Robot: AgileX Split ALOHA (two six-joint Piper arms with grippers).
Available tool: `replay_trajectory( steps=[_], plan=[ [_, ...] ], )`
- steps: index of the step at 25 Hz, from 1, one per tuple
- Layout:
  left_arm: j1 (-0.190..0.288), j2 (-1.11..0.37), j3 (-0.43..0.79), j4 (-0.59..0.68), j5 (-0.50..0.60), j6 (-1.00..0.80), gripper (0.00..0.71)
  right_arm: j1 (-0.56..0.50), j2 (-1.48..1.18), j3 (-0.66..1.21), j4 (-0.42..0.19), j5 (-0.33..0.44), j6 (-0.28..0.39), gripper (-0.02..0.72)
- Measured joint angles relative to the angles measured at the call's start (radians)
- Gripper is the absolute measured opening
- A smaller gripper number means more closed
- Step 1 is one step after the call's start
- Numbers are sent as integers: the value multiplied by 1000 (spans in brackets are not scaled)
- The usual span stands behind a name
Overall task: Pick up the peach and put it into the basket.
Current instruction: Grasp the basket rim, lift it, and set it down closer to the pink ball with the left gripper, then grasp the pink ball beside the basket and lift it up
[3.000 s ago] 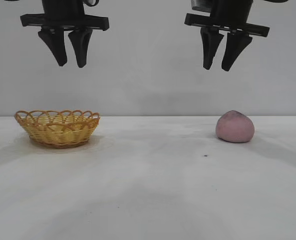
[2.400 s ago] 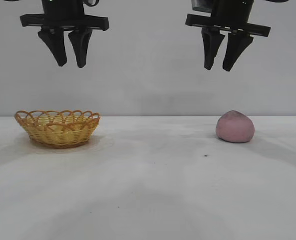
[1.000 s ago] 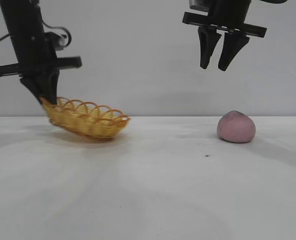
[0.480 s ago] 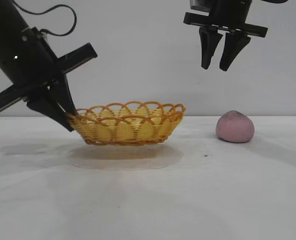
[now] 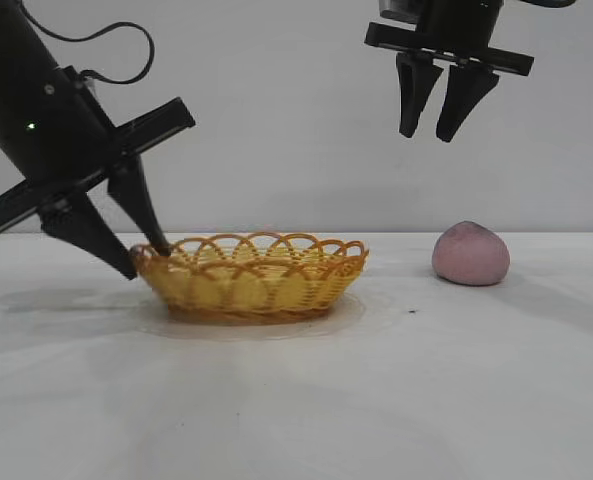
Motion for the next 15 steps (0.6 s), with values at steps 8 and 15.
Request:
replay_trajectory(
  steps=[8,15],
  plan=[
    [171,-152,8,384,104,-44,480,0,0,0,8,0,0,326],
    [227,-170,3,1178,236,-588,480,0,0,0,15,0,0,326]
  ],
)
